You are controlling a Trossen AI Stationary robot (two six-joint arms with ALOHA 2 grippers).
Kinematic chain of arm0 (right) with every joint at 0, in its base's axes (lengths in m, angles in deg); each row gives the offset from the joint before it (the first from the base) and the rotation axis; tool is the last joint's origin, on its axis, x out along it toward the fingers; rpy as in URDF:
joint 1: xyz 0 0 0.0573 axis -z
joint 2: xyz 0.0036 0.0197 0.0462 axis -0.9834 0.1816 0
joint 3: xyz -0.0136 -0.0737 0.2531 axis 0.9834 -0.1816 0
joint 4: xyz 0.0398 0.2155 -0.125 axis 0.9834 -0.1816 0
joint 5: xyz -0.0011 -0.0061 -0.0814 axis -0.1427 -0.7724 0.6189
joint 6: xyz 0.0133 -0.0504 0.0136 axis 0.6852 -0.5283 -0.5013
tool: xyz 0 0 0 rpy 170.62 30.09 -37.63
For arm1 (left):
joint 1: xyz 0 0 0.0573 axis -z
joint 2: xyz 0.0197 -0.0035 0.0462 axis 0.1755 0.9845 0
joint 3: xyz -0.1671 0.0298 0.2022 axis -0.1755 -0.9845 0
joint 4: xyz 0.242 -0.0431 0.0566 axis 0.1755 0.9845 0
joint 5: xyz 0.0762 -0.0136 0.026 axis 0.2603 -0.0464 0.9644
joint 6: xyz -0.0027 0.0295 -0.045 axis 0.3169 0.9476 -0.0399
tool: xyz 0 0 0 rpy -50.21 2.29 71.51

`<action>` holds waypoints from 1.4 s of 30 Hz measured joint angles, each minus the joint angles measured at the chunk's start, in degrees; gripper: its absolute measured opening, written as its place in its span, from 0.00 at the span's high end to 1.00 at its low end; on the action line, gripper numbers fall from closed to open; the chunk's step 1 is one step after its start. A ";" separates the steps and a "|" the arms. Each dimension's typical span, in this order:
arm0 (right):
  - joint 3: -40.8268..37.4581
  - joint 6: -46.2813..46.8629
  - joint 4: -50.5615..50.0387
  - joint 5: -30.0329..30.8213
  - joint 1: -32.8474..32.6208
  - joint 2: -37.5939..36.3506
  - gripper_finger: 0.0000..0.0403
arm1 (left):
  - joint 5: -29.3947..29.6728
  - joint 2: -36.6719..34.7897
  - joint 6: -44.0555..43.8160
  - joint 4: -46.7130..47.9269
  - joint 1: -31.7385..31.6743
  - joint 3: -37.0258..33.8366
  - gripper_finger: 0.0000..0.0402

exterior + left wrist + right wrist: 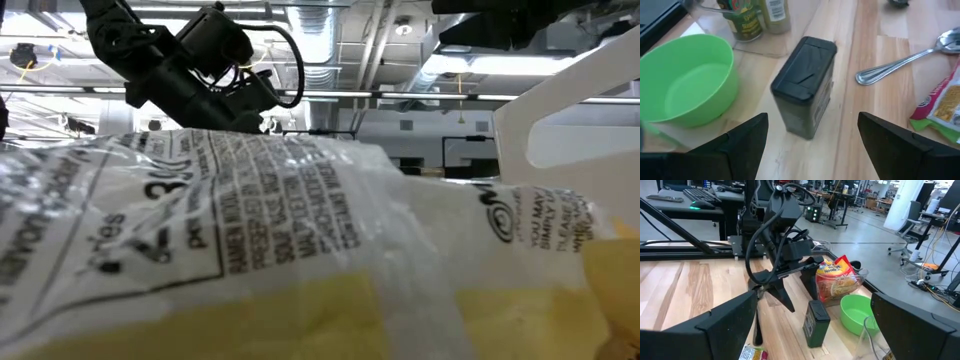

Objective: Pick & Place Food Item
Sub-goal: Put the black spice can in the right transparent bin

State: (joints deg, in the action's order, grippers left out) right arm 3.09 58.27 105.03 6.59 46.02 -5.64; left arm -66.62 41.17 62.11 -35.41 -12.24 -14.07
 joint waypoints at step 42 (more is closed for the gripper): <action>0.02 1.45 0.42 -0.06 -0.15 0.00 0.04 | 3.79 7.88 -8.78 -11.76 4.57 -0.02 0.25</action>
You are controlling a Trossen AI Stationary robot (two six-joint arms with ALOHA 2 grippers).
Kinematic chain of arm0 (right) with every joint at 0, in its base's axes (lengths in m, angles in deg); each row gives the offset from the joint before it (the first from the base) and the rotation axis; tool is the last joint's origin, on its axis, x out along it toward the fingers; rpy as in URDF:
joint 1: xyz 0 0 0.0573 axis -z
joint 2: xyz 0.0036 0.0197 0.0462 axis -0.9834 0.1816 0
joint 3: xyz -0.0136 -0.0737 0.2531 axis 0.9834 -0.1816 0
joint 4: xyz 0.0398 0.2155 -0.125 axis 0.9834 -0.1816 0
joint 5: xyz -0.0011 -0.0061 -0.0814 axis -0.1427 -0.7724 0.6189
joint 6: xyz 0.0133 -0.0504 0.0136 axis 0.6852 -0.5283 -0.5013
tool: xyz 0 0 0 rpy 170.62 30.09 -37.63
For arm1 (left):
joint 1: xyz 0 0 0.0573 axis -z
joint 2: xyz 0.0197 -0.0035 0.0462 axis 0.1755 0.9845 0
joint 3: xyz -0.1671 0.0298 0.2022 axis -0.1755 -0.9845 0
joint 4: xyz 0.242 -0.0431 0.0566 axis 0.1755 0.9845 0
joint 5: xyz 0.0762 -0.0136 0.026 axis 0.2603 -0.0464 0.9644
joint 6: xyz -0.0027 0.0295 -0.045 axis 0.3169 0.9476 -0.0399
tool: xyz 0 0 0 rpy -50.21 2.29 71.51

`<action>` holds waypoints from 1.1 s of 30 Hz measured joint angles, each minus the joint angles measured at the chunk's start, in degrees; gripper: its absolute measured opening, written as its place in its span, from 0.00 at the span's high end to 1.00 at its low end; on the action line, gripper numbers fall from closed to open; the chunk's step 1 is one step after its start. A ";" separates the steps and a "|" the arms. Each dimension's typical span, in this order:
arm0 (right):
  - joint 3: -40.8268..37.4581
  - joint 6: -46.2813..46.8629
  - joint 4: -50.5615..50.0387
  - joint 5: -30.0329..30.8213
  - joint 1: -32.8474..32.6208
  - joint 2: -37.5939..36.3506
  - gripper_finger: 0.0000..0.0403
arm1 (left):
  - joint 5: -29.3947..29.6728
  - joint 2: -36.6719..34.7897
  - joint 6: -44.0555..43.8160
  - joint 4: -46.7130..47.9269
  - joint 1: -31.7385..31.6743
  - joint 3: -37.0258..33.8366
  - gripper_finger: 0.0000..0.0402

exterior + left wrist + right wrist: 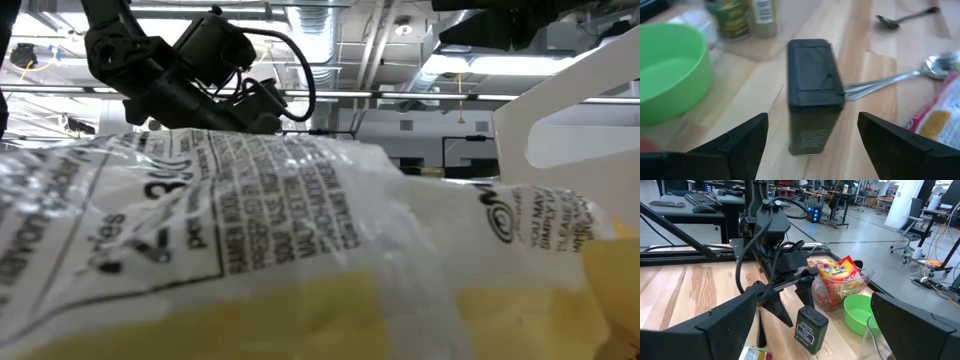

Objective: Pick & Place Food Item
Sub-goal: Put the black spice can in the right transparent bin

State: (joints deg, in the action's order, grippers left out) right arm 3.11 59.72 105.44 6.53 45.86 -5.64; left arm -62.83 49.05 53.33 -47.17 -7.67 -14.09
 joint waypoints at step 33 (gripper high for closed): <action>0.00 0.03 0.85 0.02 0.04 -0.02 0.04 | 10.47 12.52 -3.32 -13.31 1.35 1.33 0.25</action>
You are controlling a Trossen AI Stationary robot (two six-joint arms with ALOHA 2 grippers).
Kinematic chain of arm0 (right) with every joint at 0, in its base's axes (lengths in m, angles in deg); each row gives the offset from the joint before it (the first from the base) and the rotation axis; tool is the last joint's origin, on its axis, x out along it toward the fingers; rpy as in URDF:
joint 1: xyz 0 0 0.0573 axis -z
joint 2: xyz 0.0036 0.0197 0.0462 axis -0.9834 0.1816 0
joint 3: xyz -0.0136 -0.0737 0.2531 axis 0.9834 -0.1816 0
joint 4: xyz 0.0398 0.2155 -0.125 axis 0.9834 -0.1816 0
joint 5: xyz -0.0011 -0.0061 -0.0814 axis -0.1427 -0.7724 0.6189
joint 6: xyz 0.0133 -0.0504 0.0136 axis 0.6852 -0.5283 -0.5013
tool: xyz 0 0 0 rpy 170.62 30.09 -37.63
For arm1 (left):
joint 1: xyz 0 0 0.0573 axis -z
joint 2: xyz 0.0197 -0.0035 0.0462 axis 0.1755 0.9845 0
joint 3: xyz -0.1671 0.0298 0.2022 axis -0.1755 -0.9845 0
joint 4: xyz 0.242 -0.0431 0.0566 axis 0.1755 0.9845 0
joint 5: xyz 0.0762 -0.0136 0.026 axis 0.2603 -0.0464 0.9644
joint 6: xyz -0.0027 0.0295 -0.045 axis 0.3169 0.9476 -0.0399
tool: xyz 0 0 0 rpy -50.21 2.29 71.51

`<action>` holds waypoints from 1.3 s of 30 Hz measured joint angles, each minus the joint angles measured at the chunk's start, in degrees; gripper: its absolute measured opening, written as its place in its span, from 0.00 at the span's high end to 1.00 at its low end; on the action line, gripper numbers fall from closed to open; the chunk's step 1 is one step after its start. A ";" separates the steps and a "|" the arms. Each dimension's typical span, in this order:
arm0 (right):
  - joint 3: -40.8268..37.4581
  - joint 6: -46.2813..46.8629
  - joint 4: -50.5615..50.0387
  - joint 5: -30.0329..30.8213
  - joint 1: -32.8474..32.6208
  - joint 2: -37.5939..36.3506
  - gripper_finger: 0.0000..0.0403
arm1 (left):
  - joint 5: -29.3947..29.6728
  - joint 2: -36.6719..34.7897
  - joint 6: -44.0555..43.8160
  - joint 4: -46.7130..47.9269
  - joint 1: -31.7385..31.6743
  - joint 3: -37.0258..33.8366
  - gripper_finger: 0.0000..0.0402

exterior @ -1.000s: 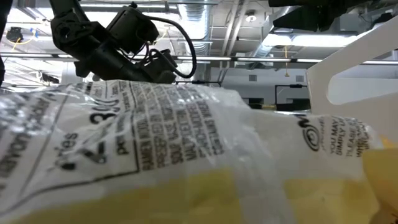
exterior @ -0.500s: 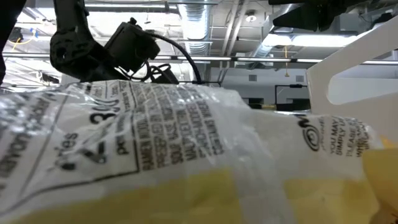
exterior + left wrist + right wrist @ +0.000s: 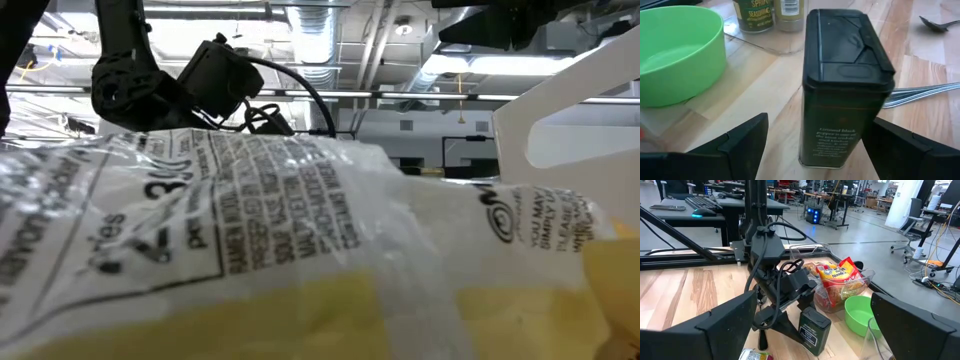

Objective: Pick & Place Food Item
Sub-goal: Put the black spice can in the right transparent bin

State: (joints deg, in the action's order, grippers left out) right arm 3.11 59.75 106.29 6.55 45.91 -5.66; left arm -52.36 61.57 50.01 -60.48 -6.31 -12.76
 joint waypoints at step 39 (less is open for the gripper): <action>0.00 -0.02 -0.04 0.07 0.04 0.00 0.04 | -1.46 5.81 2.90 -1.87 -0.46 3.85 0.54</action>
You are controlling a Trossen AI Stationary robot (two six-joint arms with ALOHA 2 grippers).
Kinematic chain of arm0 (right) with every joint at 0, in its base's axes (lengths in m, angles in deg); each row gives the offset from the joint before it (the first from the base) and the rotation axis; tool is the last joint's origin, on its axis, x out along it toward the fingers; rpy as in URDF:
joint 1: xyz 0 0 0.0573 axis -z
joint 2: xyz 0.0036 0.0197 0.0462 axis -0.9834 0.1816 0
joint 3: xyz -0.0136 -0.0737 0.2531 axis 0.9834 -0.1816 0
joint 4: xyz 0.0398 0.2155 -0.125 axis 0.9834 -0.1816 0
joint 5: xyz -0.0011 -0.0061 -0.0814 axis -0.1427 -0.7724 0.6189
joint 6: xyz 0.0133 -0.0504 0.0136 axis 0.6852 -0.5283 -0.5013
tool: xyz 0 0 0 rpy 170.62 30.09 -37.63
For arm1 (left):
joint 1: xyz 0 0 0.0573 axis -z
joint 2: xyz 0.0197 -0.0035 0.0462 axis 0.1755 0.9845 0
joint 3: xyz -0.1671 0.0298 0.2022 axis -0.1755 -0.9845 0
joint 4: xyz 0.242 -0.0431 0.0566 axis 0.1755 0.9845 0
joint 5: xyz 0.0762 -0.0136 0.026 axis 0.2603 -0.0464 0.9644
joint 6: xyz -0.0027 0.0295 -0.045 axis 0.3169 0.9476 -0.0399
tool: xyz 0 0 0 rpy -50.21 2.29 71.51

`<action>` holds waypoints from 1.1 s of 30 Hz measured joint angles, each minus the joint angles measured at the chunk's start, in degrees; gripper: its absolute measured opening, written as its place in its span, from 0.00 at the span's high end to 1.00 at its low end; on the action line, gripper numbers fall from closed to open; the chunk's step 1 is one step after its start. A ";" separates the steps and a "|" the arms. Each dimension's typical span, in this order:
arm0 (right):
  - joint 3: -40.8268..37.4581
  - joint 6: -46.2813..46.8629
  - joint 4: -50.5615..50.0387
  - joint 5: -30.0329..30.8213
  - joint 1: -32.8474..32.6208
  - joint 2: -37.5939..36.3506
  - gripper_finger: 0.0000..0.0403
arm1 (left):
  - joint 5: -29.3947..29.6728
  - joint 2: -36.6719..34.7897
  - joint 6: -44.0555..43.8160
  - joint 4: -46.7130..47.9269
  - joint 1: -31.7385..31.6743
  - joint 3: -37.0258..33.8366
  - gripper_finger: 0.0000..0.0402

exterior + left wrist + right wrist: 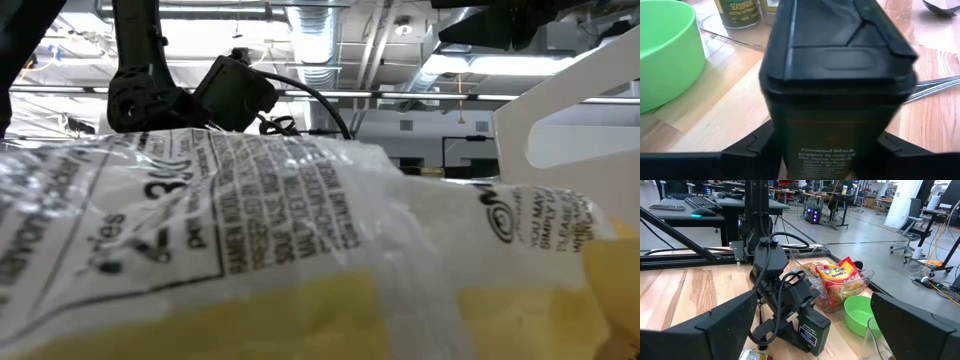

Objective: Pick & Place Food Item
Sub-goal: Put the black spice can in the right transparent bin

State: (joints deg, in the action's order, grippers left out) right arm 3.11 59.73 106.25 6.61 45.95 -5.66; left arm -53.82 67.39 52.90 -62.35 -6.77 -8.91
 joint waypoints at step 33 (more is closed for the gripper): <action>0.00 0.00 -0.05 -0.02 -0.02 0.00 0.04 | -0.27 -0.07 -0.24 -0.02 0.00 0.00 0.63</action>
State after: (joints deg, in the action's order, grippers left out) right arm 3.11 59.73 106.21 6.59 45.93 -5.66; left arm -54.09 67.32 52.66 -62.37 -6.77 -8.91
